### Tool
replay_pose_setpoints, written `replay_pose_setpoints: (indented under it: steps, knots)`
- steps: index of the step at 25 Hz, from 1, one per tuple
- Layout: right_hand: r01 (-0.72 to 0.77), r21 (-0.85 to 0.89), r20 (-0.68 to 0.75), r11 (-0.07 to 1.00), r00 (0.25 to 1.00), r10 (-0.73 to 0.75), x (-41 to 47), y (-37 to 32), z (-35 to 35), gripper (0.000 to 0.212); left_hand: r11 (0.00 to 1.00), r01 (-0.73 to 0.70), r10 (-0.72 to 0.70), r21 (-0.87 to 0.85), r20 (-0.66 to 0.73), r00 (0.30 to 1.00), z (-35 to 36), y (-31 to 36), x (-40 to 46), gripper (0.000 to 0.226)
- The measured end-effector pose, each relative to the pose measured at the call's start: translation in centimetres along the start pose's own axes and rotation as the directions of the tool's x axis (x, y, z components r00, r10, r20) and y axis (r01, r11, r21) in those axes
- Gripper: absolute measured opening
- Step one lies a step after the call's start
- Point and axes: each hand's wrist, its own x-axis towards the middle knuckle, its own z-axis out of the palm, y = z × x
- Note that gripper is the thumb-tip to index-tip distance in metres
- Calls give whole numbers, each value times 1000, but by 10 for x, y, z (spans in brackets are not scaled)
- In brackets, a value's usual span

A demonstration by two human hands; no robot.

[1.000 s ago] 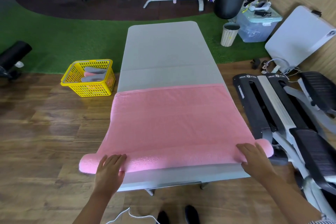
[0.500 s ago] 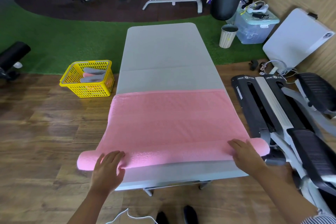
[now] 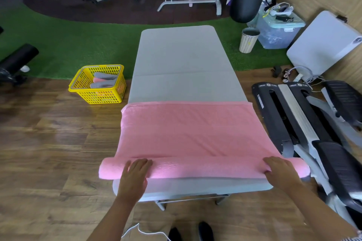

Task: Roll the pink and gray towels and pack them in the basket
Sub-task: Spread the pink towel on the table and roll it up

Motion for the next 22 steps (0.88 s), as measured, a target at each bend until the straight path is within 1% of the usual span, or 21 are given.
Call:
replay_pose_setpoints:
  steps: [2,3,6,9,11,12,13,14,15,16,17,19,22]
  knots:
    - [26,66,-21,998,999,-25,-1,0,6,41,1000,-14,14,10,-32,999,-8,-3,-3,45]
    - [55,86,-40,995,998,-52,0,-2,10,41,1000,-4,5,16,-21,1000,-14,-7,-6,40]
    - [98,76,-80,992,993,-92,1,-10,14,41,999,23,-23,34,-9,1000,-18,-19,-8,45]
    - [115,41,-230,993,968,-103,-2,-13,17,50,998,46,-45,50,-16,999,-15,-18,-10,48]
    - [112,59,-321,992,943,-87,-7,-12,21,48,998,47,-46,52,-25,999,-12,-16,-14,46]
    - [119,67,-339,991,937,-90,-9,-12,24,48,998,50,-49,48,-12,999,-11,-15,-16,48]
    - [138,64,-341,988,934,-108,-10,-12,28,51,997,62,-63,44,14,998,-11,-13,-18,58]
    - [161,49,-328,986,935,-136,-10,-13,31,58,996,70,-72,45,45,996,-9,-11,-19,72]
    - [179,29,-306,983,938,-162,-9,-14,32,65,996,79,-82,46,61,995,-8,-9,-19,80]
    - [183,14,-273,983,946,-172,-8,-15,31,69,995,85,-87,45,56,995,-9,-6,-18,82]
    - [174,6,-245,985,955,-167,-7,-15,29,68,996,83,-85,43,53,995,-11,-4,-16,79]
    - [164,12,-207,986,965,-158,-4,-11,22,56,998,58,-60,28,51,997,-16,-3,-12,70]
    - [208,-6,-181,978,962,-206,1,-3,17,38,999,48,-49,20,53,997,-19,-8,-12,58]
